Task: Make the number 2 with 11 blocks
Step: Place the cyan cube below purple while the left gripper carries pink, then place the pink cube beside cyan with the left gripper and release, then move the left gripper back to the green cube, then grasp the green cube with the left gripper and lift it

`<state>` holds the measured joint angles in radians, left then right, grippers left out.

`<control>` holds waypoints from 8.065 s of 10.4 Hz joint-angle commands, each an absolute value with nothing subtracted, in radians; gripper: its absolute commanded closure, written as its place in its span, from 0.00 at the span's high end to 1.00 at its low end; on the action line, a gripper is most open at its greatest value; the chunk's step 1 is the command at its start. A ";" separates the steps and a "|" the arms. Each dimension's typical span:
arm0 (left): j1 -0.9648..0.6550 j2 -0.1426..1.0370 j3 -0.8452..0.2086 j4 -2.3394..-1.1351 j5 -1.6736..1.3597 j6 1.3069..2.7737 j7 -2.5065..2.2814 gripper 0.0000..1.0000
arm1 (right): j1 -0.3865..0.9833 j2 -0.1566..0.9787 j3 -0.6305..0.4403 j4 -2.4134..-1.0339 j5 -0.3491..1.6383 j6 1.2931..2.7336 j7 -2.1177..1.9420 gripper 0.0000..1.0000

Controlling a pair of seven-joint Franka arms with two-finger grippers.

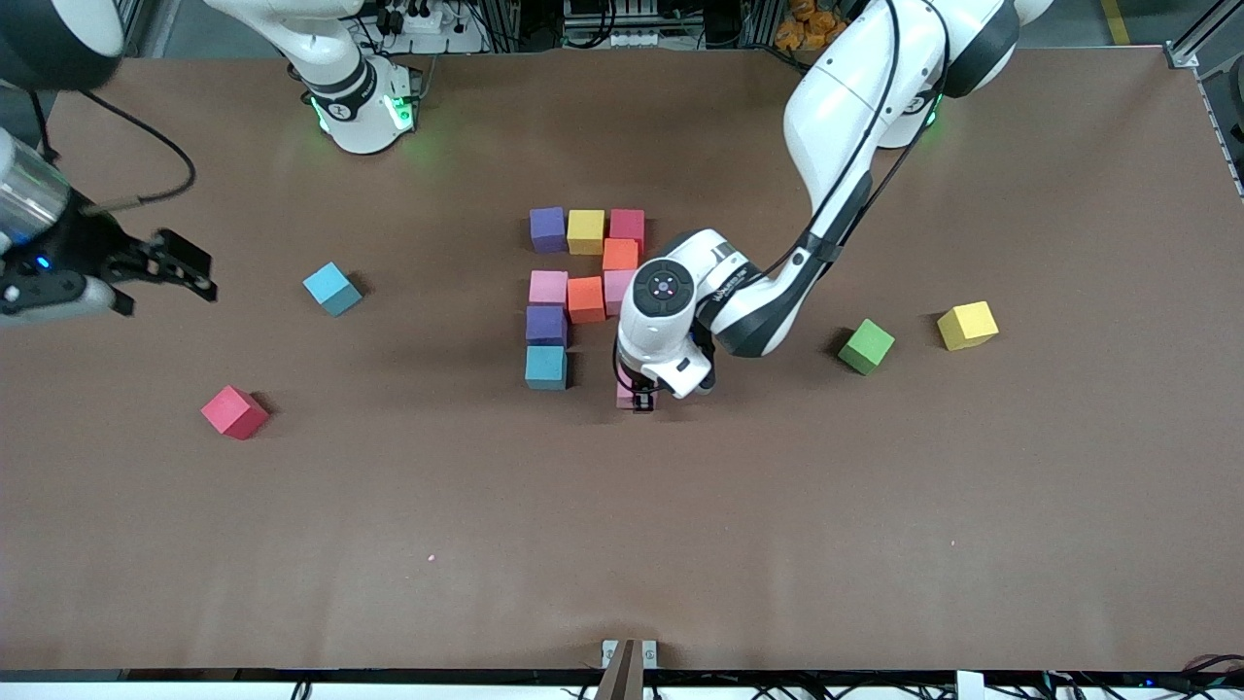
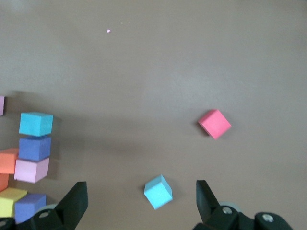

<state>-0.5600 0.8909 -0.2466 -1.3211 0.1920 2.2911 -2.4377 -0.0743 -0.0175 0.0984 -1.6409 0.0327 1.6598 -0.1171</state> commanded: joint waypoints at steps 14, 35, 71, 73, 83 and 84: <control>-0.707 0.999 -0.184 -1.175 0.190 2.330 -2.563 0.41 | -0.103 -0.018 0.104 -1.531 0.003 1.508 -0.069 1.00; -0.614 0.836 -0.215 -1.232 0.190 2.163 -2.479 1.00 | -0.124 -0.003 0.106 -1.526 0.046 1.490 0.003 1.00; 0.319 0.368 -0.540 -2.302 0.417 2.563 -1.463 1.00 | -0.114 0.009 0.106 -1.526 0.046 1.526 0.005 1.00; 0.324 0.373 -0.540 -2.303 0.420 2.565 -1.453 0.54 | -0.114 0.009 0.106 -1.526 0.046 1.526 0.005 1.00; 0.182 0.506 -0.595 -1.928 0.338 2.389 -1.808 0.36 | -0.114 0.009 0.106 -1.526 0.046 1.529 0.005 1.00; 0.131 0.570 -0.595 -1.816 0.306 2.302 -1.847 0.36 | -0.114 0.011 0.106 -1.526 0.046 1.531 0.005 1.00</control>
